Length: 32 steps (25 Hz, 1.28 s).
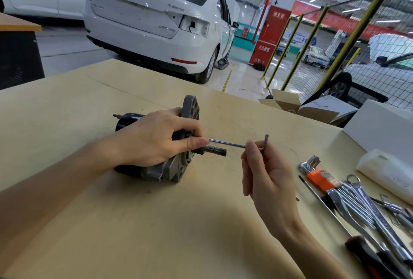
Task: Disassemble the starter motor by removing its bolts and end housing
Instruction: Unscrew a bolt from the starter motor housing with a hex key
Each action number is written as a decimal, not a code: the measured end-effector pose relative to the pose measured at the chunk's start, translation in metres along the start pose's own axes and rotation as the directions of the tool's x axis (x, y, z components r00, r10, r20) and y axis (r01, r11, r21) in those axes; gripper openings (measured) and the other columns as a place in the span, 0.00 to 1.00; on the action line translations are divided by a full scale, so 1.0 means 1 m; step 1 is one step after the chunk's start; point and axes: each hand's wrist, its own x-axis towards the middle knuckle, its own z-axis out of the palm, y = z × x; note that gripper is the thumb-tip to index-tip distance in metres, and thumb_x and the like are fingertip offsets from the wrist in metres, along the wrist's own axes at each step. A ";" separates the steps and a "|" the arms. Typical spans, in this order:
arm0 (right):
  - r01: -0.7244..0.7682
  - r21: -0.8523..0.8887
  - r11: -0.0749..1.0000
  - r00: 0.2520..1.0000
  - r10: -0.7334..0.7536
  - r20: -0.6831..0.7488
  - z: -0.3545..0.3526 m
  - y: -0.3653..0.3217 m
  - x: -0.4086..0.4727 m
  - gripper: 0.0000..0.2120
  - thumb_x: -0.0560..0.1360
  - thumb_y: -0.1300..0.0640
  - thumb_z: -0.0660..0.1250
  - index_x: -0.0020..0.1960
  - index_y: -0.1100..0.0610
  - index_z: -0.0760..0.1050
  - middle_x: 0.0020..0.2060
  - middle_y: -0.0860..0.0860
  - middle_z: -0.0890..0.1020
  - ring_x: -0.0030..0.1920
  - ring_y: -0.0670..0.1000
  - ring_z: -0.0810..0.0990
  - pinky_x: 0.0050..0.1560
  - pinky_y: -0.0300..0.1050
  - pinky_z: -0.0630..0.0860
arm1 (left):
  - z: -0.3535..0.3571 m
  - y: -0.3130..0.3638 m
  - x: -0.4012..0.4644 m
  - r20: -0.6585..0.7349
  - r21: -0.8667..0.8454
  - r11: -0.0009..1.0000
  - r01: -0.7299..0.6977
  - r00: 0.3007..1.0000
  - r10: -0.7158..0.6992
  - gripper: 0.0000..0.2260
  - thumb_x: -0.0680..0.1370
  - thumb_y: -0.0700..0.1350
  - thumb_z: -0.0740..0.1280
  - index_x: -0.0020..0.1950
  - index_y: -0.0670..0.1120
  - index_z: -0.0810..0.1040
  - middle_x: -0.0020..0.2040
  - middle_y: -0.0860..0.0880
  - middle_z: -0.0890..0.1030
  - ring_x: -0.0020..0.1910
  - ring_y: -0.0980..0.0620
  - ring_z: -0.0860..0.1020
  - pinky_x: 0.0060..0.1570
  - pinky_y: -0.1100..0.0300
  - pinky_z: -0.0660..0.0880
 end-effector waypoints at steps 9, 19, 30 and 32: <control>0.052 -0.086 0.995 0.997 -0.047 0.062 -0.001 -0.001 -0.002 0.14 0.80 0.42 0.60 0.41 0.49 0.71 0.29 0.48 0.76 0.23 0.47 0.71 0.26 0.37 0.67 | 0.000 0.000 -0.001 0.015 0.006 1.000 0.002 1.000 -0.002 0.14 0.75 0.68 0.57 0.47 0.64 0.77 0.44 0.59 0.73 0.47 0.59 0.74 0.47 0.60 0.72; 0.034 -0.048 0.998 0.997 -0.031 0.075 -0.006 0.004 0.001 0.17 0.74 0.61 0.54 0.40 0.48 0.79 0.30 0.49 0.73 0.24 0.47 0.69 0.27 0.35 0.63 | -0.001 0.000 -0.001 0.014 -0.008 1.000 -0.001 1.000 0.001 0.14 0.73 0.70 0.58 0.46 0.65 0.78 0.45 0.58 0.74 0.47 0.59 0.75 0.48 0.58 0.73; -0.055 0.018 0.998 0.998 0.056 -0.026 -0.007 0.001 0.006 0.10 0.83 0.55 0.58 0.49 0.48 0.76 0.25 0.49 0.72 0.22 0.48 0.68 0.23 0.36 0.64 | -0.001 0.000 -0.001 0.004 -0.005 1.000 0.006 1.000 -0.006 0.14 0.74 0.69 0.57 0.45 0.65 0.78 0.44 0.58 0.73 0.46 0.59 0.75 0.46 0.60 0.70; -0.087 0.077 0.993 0.996 0.087 0.003 -0.007 0.001 0.008 0.15 0.83 0.51 0.57 0.43 0.51 0.78 0.23 0.49 0.72 0.21 0.49 0.68 0.22 0.37 0.63 | -0.001 -0.001 0.000 0.004 0.004 1.000 0.002 1.000 -0.002 0.13 0.74 0.69 0.57 0.45 0.66 0.78 0.44 0.58 0.74 0.46 0.59 0.75 0.47 0.57 0.72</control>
